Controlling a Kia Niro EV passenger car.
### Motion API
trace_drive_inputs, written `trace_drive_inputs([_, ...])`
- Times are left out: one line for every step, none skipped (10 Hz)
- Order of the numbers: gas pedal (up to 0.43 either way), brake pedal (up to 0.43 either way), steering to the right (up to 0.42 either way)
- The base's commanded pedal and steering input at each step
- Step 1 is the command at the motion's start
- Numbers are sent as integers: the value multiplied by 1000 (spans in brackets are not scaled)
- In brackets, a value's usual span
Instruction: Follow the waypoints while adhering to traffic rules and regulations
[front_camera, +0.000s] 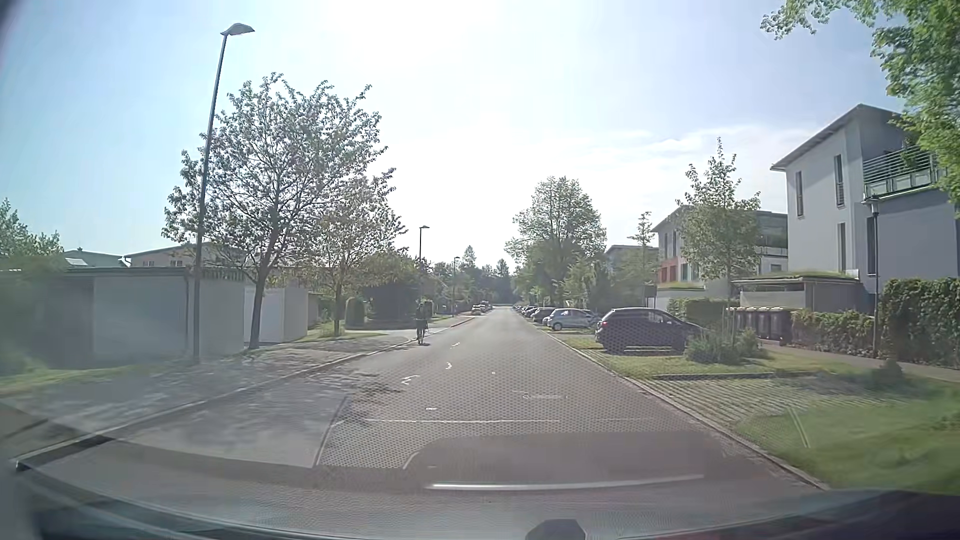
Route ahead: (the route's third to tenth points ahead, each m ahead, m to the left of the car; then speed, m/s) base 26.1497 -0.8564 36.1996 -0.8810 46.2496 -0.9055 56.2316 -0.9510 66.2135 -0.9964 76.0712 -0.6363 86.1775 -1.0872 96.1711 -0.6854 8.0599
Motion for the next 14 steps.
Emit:
trace_drive_inputs([130,0,6])
trace_drive_inputs([130,0,6])
trace_drive_inputs([130,0,6])
trace_drive_inputs([130,0,5])
trace_drive_inputs([130,0,5])
trace_drive_inputs([118,0,5])
trace_drive_inputs([118,0,3])
trace_drive_inputs([98,0,1])
trace_drive_inputs([79,0,0])
trace_drive_inputs([79,0,0])
trace_drive_inputs([79,0,0])
trace_drive_inputs([79,0,-1])
trace_drive_inputs([79,0,-1])
trace_drive_inputs([79,0,-1])
